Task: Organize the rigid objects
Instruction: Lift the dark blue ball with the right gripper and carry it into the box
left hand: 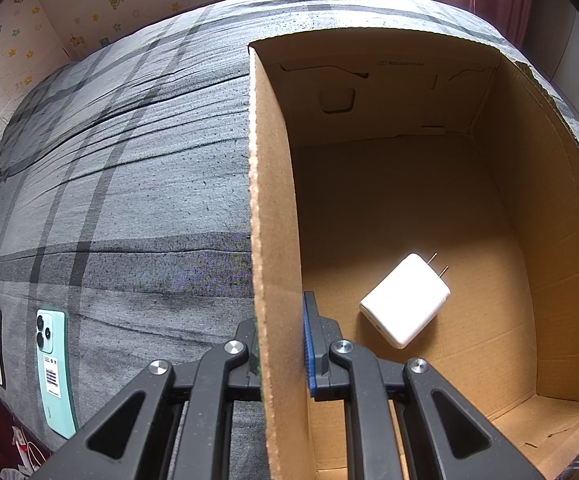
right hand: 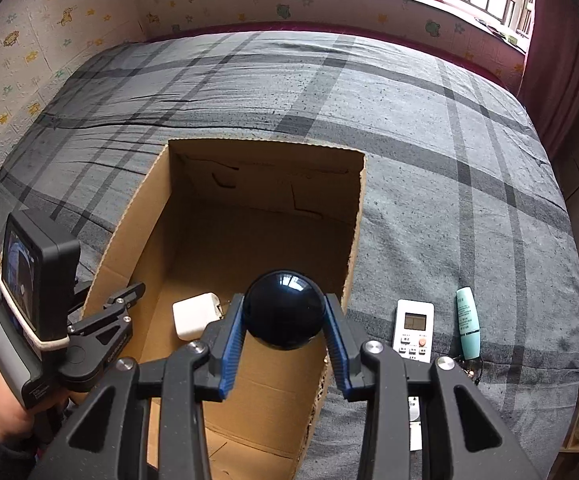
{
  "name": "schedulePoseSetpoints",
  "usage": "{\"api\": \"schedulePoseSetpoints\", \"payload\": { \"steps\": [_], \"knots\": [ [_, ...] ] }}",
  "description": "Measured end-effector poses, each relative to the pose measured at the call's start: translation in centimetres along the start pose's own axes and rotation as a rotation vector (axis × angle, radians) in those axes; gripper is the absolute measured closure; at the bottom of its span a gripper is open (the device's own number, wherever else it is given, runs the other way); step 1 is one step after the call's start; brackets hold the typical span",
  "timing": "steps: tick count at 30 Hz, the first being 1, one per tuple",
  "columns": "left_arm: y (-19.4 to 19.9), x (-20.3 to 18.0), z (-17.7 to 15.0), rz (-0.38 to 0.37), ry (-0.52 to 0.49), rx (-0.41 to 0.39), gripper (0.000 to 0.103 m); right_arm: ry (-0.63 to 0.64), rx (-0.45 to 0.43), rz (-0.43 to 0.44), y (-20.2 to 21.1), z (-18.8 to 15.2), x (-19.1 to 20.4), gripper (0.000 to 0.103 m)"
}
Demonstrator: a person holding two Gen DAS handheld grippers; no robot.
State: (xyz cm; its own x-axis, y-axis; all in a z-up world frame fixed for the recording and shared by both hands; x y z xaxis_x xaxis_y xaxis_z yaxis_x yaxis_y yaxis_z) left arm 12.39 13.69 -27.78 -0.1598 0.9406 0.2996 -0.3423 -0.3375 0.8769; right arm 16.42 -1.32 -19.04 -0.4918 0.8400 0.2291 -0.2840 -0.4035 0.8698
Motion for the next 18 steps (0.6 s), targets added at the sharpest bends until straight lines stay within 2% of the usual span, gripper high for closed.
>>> {"api": "schedulePoseSetpoints", "payload": {
  "steps": [8, 18],
  "knots": [
    [0.1, 0.0, 0.0, 0.002, 0.000, -0.001, 0.090, 0.018, 0.068, 0.001, -3.8, 0.6, 1.6, 0.063],
    [0.1, 0.0, 0.0, 0.001, 0.003, 0.000, 0.090, -0.024, 0.145, 0.023, -8.9, 1.4, 1.8, 0.063]
  ]
}}
Point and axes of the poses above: each gripper's, at about its wrist camera, not at the fingertips, and y roughly against the way its jaws point, x to its left, z to its top, the point moved 10 cm from there along -y, roughly the way its jaws point, and after that the axes turned 13 degrees about z, right-handed, at the moved point
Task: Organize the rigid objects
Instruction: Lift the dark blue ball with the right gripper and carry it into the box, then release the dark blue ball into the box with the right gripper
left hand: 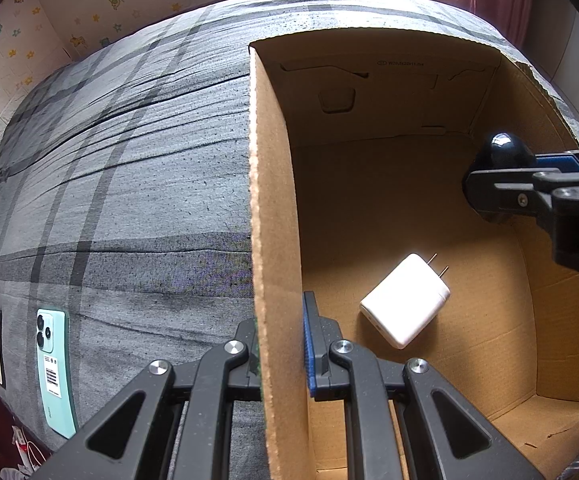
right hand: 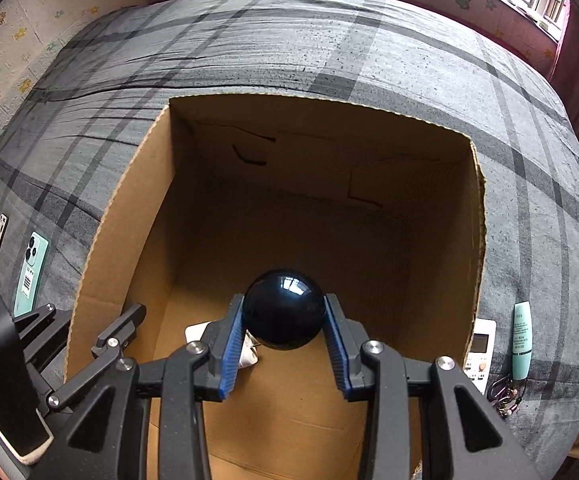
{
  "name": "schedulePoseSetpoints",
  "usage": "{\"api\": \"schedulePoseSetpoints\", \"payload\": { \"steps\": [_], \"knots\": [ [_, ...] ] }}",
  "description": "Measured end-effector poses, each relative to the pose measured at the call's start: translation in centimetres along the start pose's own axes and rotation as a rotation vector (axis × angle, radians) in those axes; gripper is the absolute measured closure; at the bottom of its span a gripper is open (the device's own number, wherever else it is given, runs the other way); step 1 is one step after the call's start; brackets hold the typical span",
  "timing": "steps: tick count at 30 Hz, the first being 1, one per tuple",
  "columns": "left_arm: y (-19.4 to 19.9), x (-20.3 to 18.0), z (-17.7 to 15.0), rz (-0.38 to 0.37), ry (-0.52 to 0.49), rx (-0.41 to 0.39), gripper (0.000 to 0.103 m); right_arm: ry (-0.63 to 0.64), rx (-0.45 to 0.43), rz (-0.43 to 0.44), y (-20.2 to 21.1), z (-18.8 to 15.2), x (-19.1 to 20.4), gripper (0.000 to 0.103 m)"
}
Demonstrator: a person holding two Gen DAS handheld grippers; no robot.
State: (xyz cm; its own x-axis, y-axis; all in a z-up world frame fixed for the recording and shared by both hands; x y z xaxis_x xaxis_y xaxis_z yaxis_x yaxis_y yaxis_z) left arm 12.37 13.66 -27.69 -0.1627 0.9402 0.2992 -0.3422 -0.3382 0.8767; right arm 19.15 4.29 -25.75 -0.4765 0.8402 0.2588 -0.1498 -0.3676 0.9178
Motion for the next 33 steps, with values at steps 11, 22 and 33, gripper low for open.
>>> {"api": "schedulePoseSetpoints", "payload": {
  "steps": [11, 22, 33],
  "knots": [
    [-0.1, 0.1, 0.0, -0.003, 0.002, -0.001, 0.090, -0.035, 0.059, 0.006, -3.9, 0.0, -0.2, 0.062],
    [0.0, 0.0, 0.0, 0.002, -0.001, -0.002, 0.090, -0.004, 0.007, -0.025, -2.3, 0.6, -0.3, 0.036],
    [0.0, -0.1, 0.0, 0.000, 0.001, 0.000, 0.090, 0.062, -0.076, -0.091, 0.3, 1.2, 0.6, 0.011]
  ]
}}
Point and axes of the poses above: each gripper's, at about its wrist camera, not at the fingertips, and y roughly against the way its jaws point, x to its left, z to its top, the point moved 10 cm from there along -y, roughly the way its jaws point, and after that the axes turned 13 degrees about z, right-handed, at the moved point
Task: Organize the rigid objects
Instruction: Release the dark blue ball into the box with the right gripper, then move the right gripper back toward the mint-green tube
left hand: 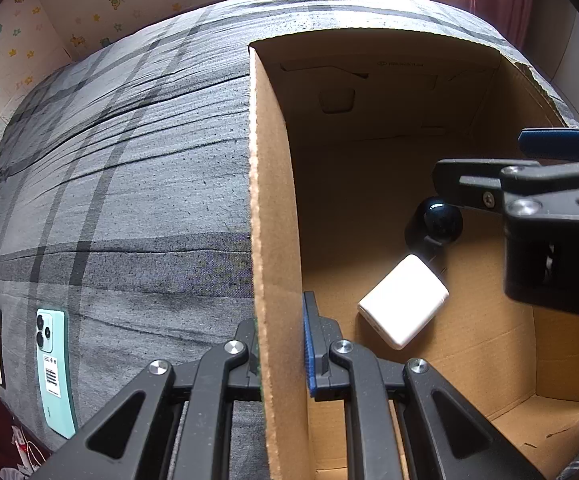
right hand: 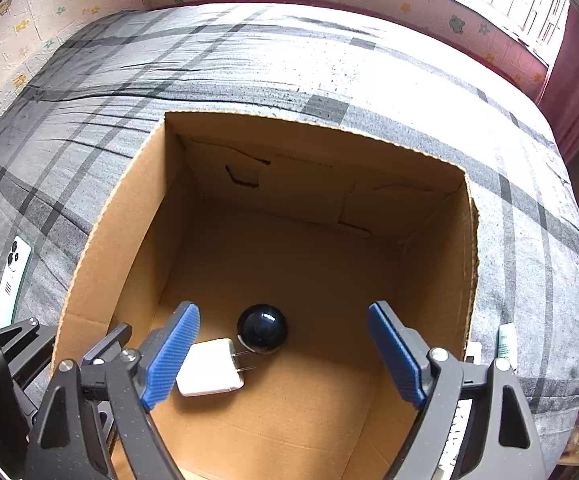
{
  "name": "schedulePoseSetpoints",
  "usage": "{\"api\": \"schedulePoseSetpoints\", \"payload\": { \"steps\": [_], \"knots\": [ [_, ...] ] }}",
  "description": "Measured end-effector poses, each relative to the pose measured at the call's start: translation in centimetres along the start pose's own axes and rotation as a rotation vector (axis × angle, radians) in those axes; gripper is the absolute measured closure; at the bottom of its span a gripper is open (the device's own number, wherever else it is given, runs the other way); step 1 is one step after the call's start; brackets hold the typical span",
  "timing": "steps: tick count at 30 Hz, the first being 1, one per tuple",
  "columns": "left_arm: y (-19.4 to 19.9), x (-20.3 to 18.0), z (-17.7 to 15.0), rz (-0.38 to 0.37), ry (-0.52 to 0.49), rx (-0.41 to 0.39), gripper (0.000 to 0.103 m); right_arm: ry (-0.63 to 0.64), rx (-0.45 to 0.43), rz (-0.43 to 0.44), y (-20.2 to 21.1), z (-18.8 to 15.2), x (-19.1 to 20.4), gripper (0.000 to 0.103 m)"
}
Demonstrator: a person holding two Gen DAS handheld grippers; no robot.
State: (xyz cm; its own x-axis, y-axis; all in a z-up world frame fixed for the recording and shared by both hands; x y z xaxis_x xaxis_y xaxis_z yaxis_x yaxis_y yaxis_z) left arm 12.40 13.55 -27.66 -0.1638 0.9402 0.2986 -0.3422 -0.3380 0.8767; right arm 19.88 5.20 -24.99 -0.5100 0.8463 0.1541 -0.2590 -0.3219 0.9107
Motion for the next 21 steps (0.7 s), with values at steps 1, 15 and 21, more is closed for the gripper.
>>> {"api": "schedulePoseSetpoints", "payload": {
  "steps": [1, 15, 21],
  "knots": [
    [0.0, 0.0, 0.0, 0.001, 0.000, 0.000, 0.090, 0.006, -0.008, -0.004, 0.4, -0.1, -0.1, 0.008],
    [0.0, 0.0, -0.1, 0.009, -0.003, -0.001, 0.090, -0.037, -0.070, 0.005, 3.6, -0.5, -2.3, 0.000],
    [0.1, -0.1, 0.0, 0.014, -0.007, -0.002, 0.090, -0.053, -0.083, 0.053, 4.9, -0.7, -2.7, 0.000]
  ]
}}
Point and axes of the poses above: each gripper's, at about its wrist camera, not at the fingertips, and y roughly against the way its jaws point, x to its left, z to its top, the point moved 10 cm from there along -y, roughly the way its jaws point, and after that the axes turned 13 degrees about z, right-handed, at the moved point
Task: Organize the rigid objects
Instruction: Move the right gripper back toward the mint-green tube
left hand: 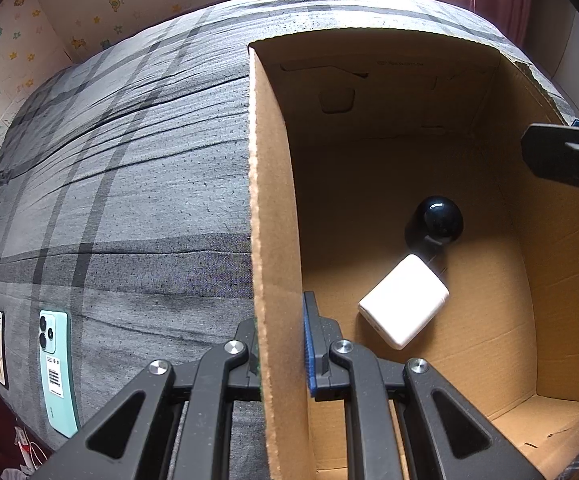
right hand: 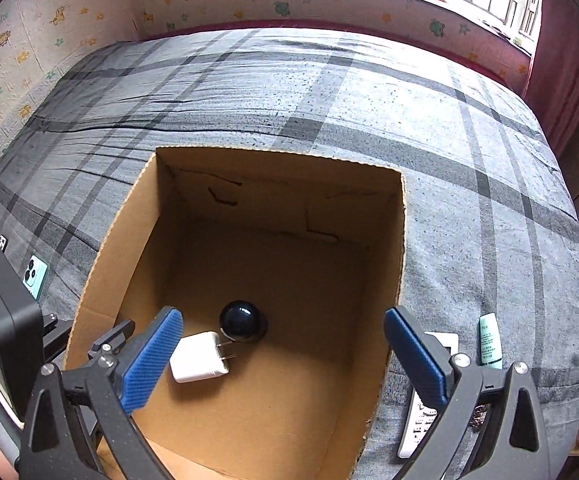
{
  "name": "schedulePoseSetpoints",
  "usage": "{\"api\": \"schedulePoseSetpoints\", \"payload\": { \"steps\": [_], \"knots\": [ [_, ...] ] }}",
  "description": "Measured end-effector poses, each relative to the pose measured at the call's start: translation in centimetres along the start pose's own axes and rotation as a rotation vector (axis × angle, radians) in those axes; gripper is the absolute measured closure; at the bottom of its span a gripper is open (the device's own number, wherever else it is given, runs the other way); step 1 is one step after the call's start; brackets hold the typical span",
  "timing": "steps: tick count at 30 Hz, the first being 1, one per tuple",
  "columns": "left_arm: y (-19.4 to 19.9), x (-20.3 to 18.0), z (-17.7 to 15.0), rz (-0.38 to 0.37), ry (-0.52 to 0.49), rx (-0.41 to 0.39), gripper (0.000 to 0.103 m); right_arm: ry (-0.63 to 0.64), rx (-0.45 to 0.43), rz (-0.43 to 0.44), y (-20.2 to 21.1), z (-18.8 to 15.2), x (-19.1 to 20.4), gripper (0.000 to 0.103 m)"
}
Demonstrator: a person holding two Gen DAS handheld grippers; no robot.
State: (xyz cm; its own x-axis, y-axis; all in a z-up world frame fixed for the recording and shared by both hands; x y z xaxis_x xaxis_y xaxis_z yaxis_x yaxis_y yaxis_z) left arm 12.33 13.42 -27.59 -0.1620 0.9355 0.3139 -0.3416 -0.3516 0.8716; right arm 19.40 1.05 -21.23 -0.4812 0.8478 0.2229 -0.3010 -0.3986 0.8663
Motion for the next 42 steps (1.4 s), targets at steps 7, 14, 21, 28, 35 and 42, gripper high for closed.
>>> {"api": "schedulePoseSetpoints", "payload": {
  "steps": [7, 14, 21, 28, 35, 42],
  "knots": [
    [0.0, 0.0, 0.0, -0.006, 0.005, 0.001, 0.090, -0.004, -0.040, 0.000, 2.2, 0.3, -0.4, 0.000],
    [-0.1, 0.1, 0.1, -0.011, 0.009, 0.004, 0.090, -0.029, -0.069, -0.032, 4.7, 0.3, -3.4, 0.000],
    [-0.2, 0.1, 0.1, -0.013, 0.009, 0.004, 0.090, -0.088, -0.075, -0.098, 7.0, -0.5, -9.0, 0.000],
    [-0.3, 0.1, 0.1, -0.018, 0.014, 0.005, 0.090, -0.154, -0.066, -0.163, 8.1, -2.3, -14.7, 0.000],
    [-0.4, 0.3, 0.0, -0.019, 0.012, 0.002, 0.090, -0.239, -0.043, -0.192, 7.8, -4.6, -19.4, 0.000],
    [-0.3, 0.2, -0.1, -0.018, 0.011, 0.002, 0.090, -0.273, -0.016, -0.223, 6.4, -6.7, -22.7, 0.000]
  ]
}}
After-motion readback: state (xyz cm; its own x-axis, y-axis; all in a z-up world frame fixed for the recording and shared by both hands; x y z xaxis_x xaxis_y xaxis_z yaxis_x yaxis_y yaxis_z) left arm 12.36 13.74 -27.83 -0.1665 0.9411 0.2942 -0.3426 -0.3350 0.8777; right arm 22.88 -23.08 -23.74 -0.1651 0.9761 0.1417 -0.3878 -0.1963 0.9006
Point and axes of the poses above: each gripper's, at about its wrist camera, not at the fingertips, and y roughly against the way its jaws point, x to its left, z to its top, the point moved 10 cm from there along -y, roughly the way its jaws point, and after that the axes turned 13 degrees about z, right-handed, at the moved point
